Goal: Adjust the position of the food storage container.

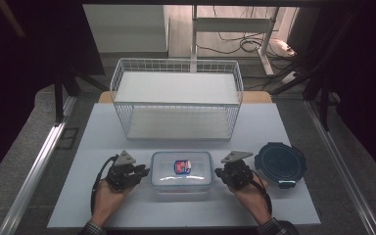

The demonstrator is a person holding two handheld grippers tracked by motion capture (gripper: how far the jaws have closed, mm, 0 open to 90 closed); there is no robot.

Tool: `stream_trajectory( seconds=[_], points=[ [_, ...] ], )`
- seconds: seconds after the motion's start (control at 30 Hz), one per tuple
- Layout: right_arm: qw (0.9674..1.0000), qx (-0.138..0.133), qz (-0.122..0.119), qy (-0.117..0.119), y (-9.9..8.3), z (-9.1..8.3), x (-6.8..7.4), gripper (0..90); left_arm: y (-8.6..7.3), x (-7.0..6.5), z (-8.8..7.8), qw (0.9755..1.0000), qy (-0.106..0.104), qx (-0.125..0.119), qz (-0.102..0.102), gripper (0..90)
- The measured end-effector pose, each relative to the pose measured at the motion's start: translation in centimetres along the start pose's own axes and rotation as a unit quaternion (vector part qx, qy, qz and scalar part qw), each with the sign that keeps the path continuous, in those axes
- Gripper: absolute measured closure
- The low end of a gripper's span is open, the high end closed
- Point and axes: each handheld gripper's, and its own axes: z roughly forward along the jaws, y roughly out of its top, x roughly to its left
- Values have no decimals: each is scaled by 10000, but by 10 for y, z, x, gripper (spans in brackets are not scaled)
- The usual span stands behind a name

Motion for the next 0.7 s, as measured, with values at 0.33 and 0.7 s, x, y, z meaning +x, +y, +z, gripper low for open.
stream_trajectory(
  seconds=[0.33,0.7],
  points=[
    [9993,-370,52,-10,-13,-19,-11,406,-29,2,-23,9996,-88,-98,-238,216],
    [9987,-499,28,139,-25,-28,-12,87,-41,-1,-22,9996,-222,-163,119,42]
  ],
)
